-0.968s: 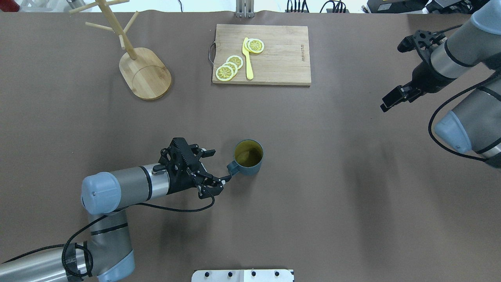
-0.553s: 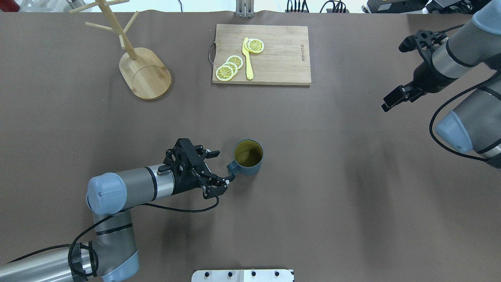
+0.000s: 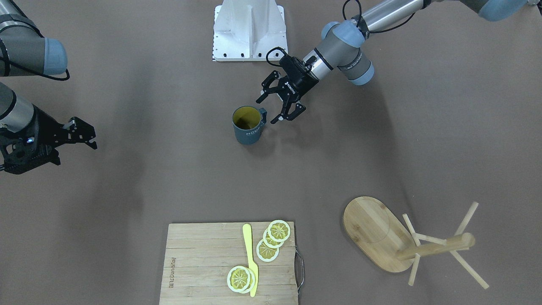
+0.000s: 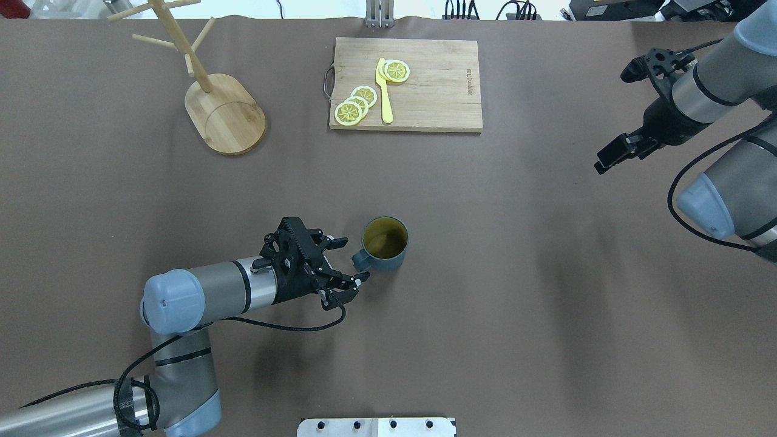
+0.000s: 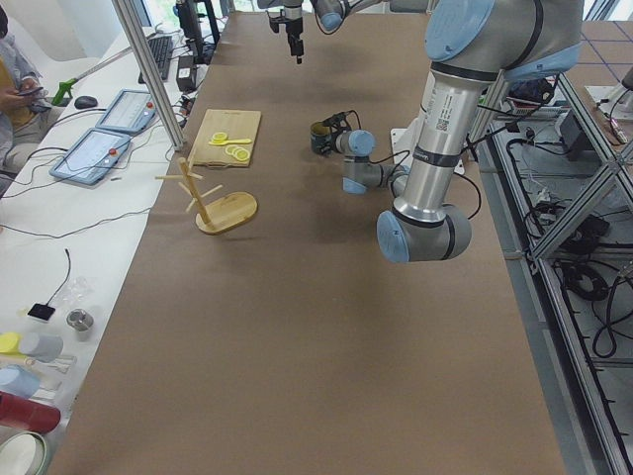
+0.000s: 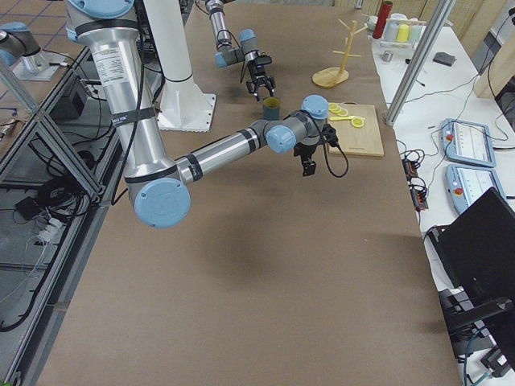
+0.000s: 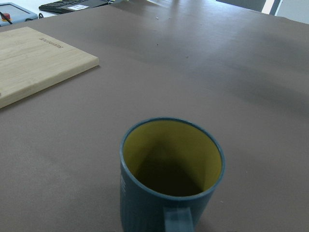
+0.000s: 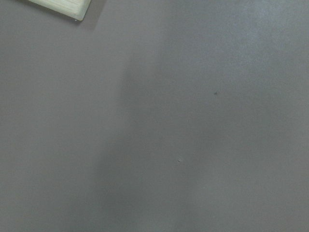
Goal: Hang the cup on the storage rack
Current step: 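Grasp the teal mug rim with the left gripper while the right arm withdraws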
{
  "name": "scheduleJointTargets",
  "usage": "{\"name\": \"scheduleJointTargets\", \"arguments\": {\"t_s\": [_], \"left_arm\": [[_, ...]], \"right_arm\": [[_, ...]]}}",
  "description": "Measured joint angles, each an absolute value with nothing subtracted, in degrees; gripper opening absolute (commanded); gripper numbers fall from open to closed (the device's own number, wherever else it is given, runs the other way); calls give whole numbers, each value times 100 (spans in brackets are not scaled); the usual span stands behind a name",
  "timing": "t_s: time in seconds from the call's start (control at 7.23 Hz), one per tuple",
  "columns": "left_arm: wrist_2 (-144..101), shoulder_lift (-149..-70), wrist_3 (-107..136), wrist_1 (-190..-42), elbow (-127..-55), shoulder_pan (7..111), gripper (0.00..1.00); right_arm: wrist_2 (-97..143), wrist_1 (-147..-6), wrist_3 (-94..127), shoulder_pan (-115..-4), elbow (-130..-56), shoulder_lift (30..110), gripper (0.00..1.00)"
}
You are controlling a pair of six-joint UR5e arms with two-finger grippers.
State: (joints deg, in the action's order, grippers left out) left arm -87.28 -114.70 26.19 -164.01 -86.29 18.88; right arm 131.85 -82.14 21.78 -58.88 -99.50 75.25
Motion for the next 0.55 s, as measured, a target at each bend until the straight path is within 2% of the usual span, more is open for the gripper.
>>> {"name": "scheduleJointTargets", "arguments": {"t_s": [0.55], "left_arm": [[-8727, -11505, 2644, -16403, -8594, 1881, 74]], "right_arm": [[13157, -8192, 2158, -5889, -9949, 7563, 100]]}}
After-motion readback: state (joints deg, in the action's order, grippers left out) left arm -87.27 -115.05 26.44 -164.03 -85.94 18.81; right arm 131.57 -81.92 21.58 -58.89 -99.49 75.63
